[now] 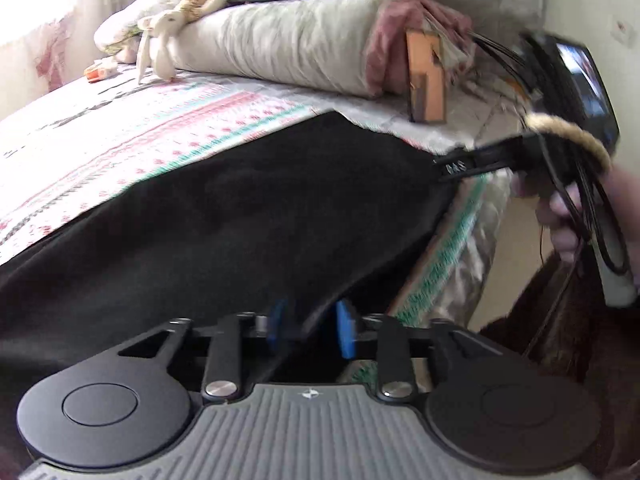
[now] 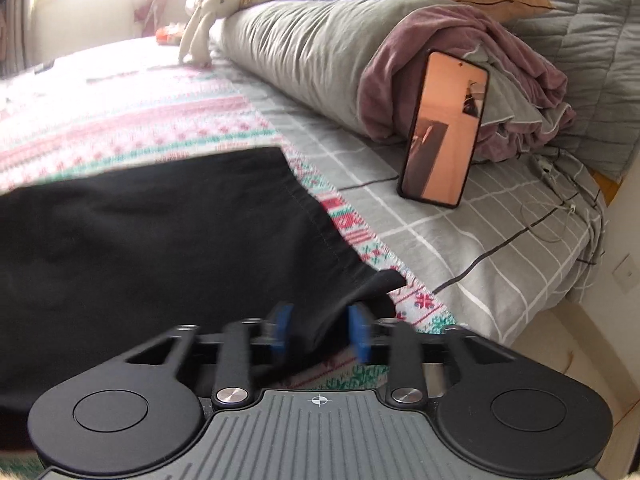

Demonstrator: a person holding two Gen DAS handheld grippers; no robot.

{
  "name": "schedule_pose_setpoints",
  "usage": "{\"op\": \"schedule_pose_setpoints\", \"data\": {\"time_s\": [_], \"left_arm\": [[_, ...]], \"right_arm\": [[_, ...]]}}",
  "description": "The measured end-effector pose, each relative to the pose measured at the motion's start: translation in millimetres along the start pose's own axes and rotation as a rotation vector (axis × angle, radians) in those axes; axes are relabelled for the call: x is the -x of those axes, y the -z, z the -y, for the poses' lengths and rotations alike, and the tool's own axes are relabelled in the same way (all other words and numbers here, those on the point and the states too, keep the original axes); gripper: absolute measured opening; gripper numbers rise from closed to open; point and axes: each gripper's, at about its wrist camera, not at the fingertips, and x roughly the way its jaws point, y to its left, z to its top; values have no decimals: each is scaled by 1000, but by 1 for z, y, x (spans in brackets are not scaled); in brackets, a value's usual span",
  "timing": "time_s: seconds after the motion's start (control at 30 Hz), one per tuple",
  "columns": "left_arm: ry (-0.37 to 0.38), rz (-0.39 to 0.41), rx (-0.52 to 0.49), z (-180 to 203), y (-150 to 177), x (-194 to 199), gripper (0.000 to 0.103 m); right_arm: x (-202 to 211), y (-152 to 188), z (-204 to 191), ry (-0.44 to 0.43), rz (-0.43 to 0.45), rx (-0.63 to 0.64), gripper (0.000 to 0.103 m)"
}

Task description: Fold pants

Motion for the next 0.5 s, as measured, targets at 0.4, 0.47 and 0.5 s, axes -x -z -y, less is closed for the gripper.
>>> {"op": "schedule_pose_setpoints", "data": {"time_s": [0.4,0.47,0.5], "left_arm": [[-302,94,165,-112,-28,57,103],[-369,94,187,-136,-27,68,103],[-392,94,193,-148,-26,73,103]], "right_arm": [[21,-60,-35,-174,63,0,74],[19,-72,-54,-240,54,18,79],[18,-77,-63,-274,44,24,81]]}}
